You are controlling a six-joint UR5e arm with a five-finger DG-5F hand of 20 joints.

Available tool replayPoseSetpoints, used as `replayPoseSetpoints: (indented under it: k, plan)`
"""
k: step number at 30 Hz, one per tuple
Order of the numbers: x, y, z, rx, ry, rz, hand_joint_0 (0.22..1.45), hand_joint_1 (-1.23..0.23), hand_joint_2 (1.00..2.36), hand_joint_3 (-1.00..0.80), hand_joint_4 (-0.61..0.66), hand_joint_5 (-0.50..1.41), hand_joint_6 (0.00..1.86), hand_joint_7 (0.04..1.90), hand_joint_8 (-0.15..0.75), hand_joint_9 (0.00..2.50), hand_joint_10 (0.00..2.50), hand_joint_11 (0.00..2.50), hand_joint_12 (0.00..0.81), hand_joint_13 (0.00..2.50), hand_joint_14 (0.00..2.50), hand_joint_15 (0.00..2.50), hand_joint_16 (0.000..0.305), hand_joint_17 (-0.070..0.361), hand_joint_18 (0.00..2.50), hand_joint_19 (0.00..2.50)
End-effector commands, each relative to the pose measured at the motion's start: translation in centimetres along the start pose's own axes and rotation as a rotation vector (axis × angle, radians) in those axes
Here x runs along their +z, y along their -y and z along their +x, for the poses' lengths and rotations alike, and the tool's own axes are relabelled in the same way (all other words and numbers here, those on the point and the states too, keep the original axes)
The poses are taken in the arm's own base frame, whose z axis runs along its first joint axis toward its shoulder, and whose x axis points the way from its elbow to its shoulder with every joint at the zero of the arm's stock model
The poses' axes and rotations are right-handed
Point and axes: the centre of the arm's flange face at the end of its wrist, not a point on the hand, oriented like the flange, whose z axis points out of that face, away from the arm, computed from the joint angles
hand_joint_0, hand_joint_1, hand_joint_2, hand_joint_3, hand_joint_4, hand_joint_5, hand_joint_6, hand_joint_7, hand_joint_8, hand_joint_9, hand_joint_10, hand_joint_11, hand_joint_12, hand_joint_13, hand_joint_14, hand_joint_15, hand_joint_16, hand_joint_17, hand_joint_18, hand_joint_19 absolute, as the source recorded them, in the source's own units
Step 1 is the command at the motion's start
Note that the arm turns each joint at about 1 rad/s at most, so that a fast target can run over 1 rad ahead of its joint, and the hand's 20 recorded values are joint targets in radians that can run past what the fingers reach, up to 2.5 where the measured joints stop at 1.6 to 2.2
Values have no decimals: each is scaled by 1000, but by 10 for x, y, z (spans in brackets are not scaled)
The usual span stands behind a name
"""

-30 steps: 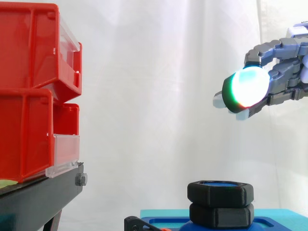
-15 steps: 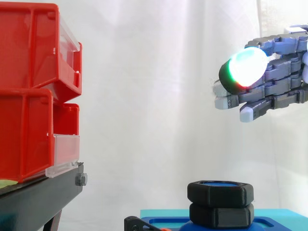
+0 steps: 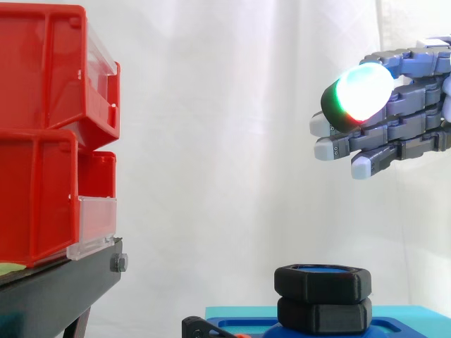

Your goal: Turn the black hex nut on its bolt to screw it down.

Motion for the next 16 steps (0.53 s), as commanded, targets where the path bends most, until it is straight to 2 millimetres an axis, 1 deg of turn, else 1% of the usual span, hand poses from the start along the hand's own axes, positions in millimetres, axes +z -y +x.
replayPoseSetpoints:
  k: [1, 4, 9, 16]
  plan:
    - [0, 0, 0, 0, 0, 1, 521, -556, 1000, -500, -5, -300, 501, 640, 163, 0, 0, 0, 285, 0, 0, 0, 49, 110, 0, 461]
    - [0, 0, 0, 0, 0, 1, 521, -575, 1000, -500, 2, -300, 501, 643, 141, 0, 0, 0, 281, 0, 0, 0, 49, 110, 0, 460]
    - [0, 0, 0, 0, 0, 1, 533, -615, 1000, -500, 10, -300, 501, 648, 144, 0, 0, 0, 286, 0, 0, 0, 49, 111, 0, 467]
    - [0, 0, 0, 0, 0, 1, 527, -604, 1000, -500, 0, -300, 501, 641, 124, 0, 0, 0, 276, 0, 0, 0, 47, 106, 0, 461]
